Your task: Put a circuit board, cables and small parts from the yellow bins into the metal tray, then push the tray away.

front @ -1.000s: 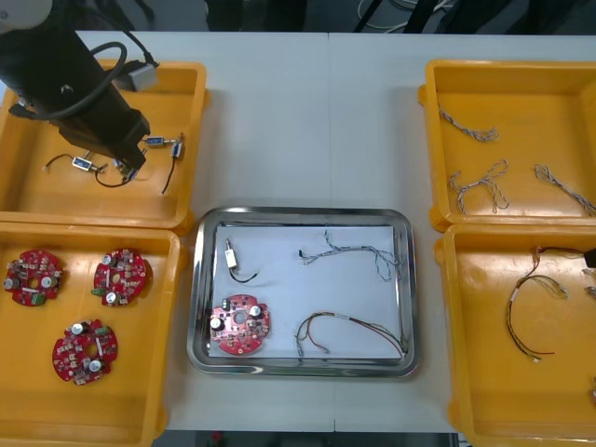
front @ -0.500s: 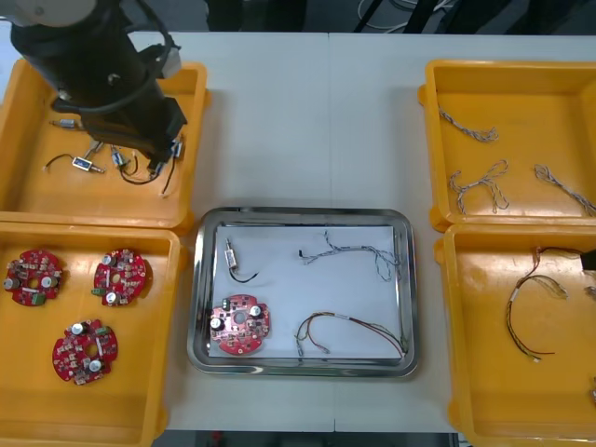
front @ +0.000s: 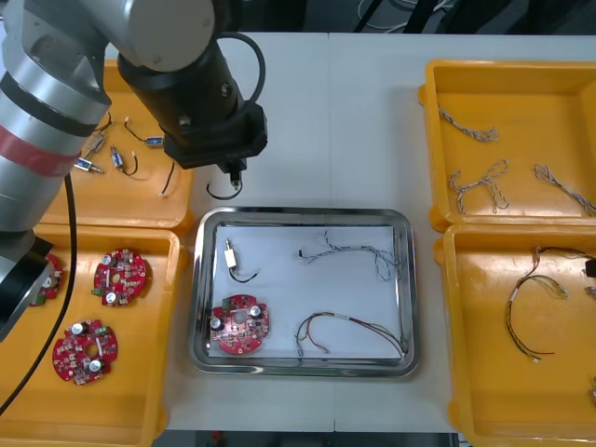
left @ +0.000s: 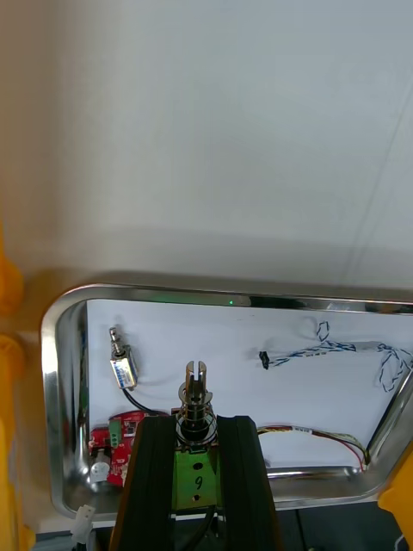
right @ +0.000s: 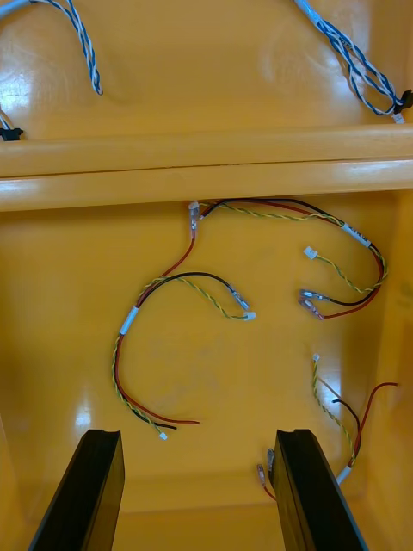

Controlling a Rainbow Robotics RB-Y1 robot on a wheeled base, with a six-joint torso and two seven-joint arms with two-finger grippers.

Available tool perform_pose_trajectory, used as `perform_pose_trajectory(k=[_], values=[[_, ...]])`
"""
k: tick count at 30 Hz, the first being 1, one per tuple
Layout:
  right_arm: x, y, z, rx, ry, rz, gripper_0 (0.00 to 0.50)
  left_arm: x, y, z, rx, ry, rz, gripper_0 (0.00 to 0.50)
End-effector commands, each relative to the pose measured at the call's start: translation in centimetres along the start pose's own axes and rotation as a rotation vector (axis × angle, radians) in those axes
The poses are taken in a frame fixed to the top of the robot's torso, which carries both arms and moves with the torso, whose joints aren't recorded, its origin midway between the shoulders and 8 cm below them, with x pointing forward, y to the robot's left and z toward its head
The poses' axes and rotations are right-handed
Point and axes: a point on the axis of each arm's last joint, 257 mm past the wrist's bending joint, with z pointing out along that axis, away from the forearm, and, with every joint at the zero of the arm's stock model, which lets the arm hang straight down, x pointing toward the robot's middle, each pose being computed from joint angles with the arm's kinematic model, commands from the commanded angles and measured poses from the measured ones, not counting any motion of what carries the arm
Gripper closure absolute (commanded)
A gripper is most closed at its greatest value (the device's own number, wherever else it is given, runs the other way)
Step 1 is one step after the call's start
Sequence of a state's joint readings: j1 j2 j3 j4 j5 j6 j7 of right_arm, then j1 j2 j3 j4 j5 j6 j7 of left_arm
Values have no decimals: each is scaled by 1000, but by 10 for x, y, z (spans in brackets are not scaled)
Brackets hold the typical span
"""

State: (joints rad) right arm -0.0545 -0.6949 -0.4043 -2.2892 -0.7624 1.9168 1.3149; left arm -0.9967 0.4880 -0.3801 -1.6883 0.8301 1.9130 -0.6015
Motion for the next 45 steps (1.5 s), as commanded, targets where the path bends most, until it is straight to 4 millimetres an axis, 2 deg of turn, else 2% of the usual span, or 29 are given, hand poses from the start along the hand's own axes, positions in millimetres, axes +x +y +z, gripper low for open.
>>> perform_pose_trajectory(k=[1, 8, 14, 23, 32, 45], values=[[2, 1, -6, -4, -16, 3, 0, 23, -17, 14, -22, -36, 72, 500], [2, 2, -6, -9, -15, 2, 0, 51, -12, 55, -14, -65, 68, 500], [3, 3, -6, -14, -12, 0, 0, 66, -5, 82, -20, -78, 65, 500], [2, 4, -7, -14, -16, -6, 0, 78, 3, 109, -8, -89, 42, 500], [2, 6, -7, -20, -16, -4, 0, 80, 8, 124, -28, -115, 50, 500], [3, 5, -7, -17, -16, -4, 0, 77, 11, 131, -26, -123, 43, 500]])
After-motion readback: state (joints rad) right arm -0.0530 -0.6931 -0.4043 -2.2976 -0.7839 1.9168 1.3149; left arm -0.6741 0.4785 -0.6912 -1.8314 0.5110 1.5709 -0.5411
